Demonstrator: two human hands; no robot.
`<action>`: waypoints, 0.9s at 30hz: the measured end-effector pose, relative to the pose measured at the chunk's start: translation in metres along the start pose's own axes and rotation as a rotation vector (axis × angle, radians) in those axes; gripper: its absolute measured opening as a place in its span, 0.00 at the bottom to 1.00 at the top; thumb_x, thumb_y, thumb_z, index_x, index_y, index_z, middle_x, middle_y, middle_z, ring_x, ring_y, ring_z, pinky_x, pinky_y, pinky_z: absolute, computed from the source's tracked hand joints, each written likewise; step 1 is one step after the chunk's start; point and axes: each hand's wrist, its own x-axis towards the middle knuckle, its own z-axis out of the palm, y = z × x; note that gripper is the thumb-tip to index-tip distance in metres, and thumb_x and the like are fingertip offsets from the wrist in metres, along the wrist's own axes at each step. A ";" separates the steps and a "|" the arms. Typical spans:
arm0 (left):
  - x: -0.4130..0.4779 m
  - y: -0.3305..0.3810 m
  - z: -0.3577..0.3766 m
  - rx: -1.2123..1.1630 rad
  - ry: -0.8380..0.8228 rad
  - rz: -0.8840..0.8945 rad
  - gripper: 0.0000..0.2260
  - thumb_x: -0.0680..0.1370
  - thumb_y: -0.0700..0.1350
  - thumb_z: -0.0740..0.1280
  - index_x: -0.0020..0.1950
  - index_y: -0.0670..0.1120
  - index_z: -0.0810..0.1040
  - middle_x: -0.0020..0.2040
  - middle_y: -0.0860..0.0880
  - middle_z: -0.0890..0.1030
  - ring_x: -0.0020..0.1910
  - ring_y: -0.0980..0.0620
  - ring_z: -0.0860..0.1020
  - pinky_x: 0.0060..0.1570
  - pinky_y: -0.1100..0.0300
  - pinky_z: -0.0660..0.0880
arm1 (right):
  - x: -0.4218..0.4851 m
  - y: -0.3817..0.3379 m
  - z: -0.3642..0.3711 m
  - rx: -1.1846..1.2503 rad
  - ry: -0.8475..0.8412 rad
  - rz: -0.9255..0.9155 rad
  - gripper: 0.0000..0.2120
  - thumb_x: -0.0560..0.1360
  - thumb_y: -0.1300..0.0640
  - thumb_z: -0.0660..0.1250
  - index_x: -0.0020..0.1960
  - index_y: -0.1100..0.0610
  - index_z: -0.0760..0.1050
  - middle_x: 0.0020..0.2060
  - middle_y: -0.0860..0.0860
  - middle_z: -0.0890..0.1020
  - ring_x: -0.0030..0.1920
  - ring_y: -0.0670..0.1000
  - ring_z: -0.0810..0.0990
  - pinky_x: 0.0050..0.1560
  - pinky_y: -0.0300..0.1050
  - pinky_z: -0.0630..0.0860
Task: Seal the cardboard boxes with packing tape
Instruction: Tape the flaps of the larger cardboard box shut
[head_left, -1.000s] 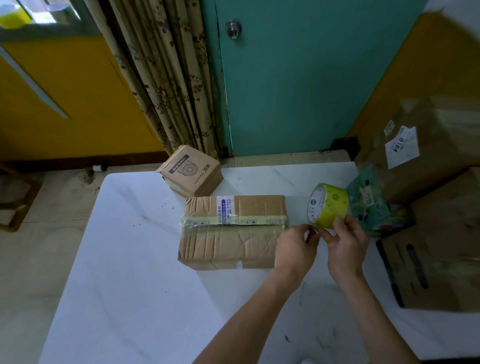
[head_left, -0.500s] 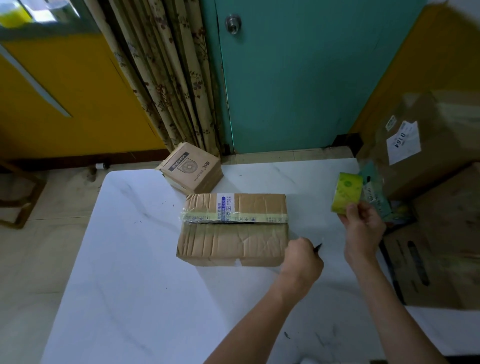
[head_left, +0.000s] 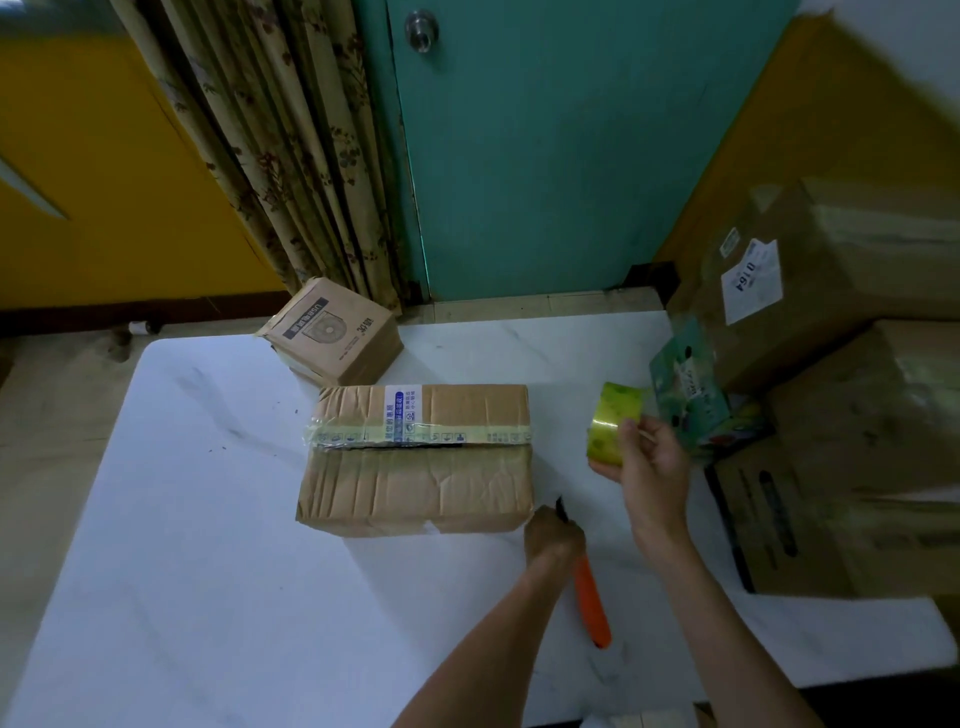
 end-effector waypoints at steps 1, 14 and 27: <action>0.003 -0.003 0.001 0.020 -0.008 -0.030 0.16 0.86 0.46 0.56 0.67 0.39 0.75 0.60 0.41 0.80 0.59 0.43 0.80 0.53 0.54 0.77 | -0.002 0.001 0.001 0.000 -0.010 0.007 0.09 0.81 0.59 0.64 0.58 0.63 0.75 0.46 0.55 0.84 0.47 0.53 0.84 0.41 0.49 0.84; -0.045 -0.006 -0.034 0.209 -0.218 0.319 0.09 0.80 0.42 0.64 0.56 0.40 0.79 0.53 0.44 0.81 0.51 0.51 0.81 0.51 0.53 0.77 | -0.025 -0.003 0.017 0.059 -0.101 0.020 0.11 0.76 0.67 0.69 0.58 0.62 0.75 0.43 0.54 0.86 0.44 0.53 0.86 0.40 0.47 0.84; -0.077 0.057 -0.168 -0.288 0.121 0.759 0.17 0.80 0.44 0.71 0.69 0.47 0.79 0.59 0.52 0.83 0.50 0.55 0.84 0.51 0.58 0.81 | -0.042 -0.053 0.063 0.189 -0.276 -0.093 0.11 0.79 0.66 0.66 0.61 0.65 0.74 0.47 0.54 0.87 0.48 0.57 0.86 0.44 0.52 0.84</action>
